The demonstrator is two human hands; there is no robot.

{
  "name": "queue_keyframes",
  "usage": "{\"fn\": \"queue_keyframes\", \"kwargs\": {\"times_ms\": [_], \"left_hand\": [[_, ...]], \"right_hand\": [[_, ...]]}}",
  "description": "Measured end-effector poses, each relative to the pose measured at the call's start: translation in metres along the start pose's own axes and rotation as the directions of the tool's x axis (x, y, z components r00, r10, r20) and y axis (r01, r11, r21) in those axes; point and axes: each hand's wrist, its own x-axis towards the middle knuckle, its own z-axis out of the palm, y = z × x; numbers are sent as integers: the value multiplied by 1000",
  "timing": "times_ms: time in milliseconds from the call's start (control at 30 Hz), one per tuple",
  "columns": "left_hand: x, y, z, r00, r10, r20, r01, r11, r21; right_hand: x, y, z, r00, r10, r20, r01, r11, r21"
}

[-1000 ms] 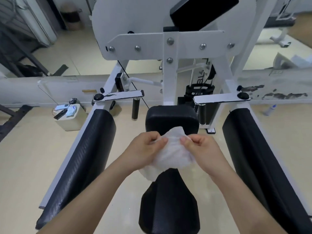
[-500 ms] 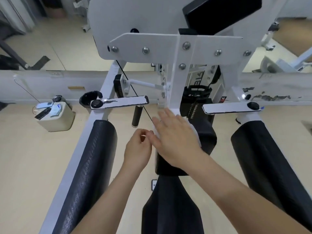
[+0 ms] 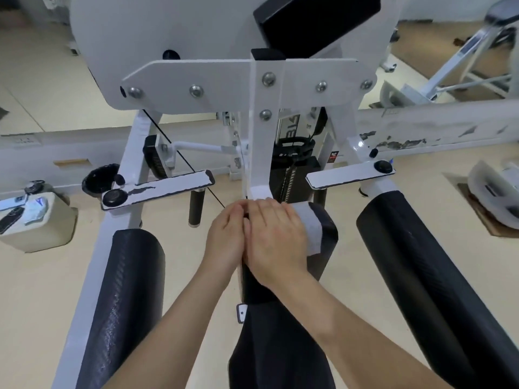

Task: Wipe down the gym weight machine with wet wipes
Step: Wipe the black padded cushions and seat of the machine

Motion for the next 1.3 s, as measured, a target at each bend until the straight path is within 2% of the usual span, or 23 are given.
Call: {"fn": "queue_keyframes", "kwargs": {"times_ms": [100, 167, 200, 267, 300, 333, 400, 467, 567, 633, 667, 700, 733, 800, 833, 867, 967, 1033, 1100, 1133, 1200, 1267, 1300], "left_hand": [[4, 4, -4, 1000, -7, 13, 7, 998, -56], [5, 1, 5, 992, 85, 93, -99, 984, 150], [4, -2, 11, 974, 179, 136, -215, 920, 328], [4, -10, 20, 895, 399, 198, -433, 678, 593], [5, -12, 21, 864, 449, 231, -482, 597, 641], [6, -13, 21, 856, 454, 248, -495, 579, 648], [10, -15, 19, 869, 422, 257, -484, 619, 618], [11, -17, 19, 876, 424, 230, -474, 665, 578], [10, -22, 22, 850, 498, 171, -495, 645, 583], [10, -24, 23, 843, 515, 156, -498, 634, 592], [10, -24, 23, 839, 523, 153, -501, 629, 594], [10, -24, 23, 837, 525, 152, -504, 632, 590], [10, -23, 23, 837, 525, 152, -508, 644, 573], [10, -24, 24, 846, 525, 97, -505, 727, 466], [11, -26, 24, 868, 496, 30, -472, 803, 365], [11, -26, 24, 900, 433, -55, -410, 882, 234], [2, -24, 23, 944, 209, -256, -231, 971, -60], [-8, -23, 25, 920, 267, -286, -281, 960, -10], [-21, -22, 19, 886, 350, -304, -362, 932, 18], [-27, -21, 15, 865, 398, -306, -411, 911, 24], [-39, -19, 12, 787, 534, -309, -528, 842, 110], [-50, -15, 19, 711, 675, -197, -633, 736, 238], [-51, -15, 26, 709, 695, -115, -648, 708, 280]], "right_hand": [[-3, 17, 0, 991, -132, -21, 133, 991, 15], [-6, 48, -5, 991, -35, -127, 44, 997, 63], [-7, 59, -6, 983, 45, -179, -26, 994, 107], [-6, 61, -3, 954, 157, -254, -116, 979, 167], [-3, 57, -3, 944, 218, -249, -165, 962, 216], [0, 52, -6, 924, 312, -223, -246, 928, 280], [3, 56, -11, 820, 559, -123, -468, 778, 419], [-5, 68, -8, 693, 719, 48, -597, 536, 597], [-20, 65, -1, 629, 750, 206, -549, 240, 801], [-25, 64, 3, 556, 771, 312, -555, 65, 829], [-25, 64, 2, 545, 778, 312, -572, 74, 817], [-24, 64, -1, 584, 774, 243, -585, 195, 787], [-20, 61, -7, 686, 721, 96, -563, 442, 699], [-10, 48, -12, 917, 378, -128, -305, 871, 385], [-7, 39, -8, 980, 163, -117, -134, 964, 228], [-6, 31, -6, 997, 52, -59, -42, 987, 157], [-13, 20, -11, 991, -84, 101, 81, 996, 35], [-23, 29, -19, 961, -238, 138, 237, 971, 24], [-28, 32, -27, 924, -354, 143, 319, 922, 221], [-29, 30, -31, 934, -345, 95, 285, 879, 382], [-25, 24, -40, 991, -130, 33, 71, 714, 697], [-13, 18, -52, 988, 86, 128, -154, 474, 867], [-7, 19, -56, 972, 149, 180, -223, 361, 905]]}}
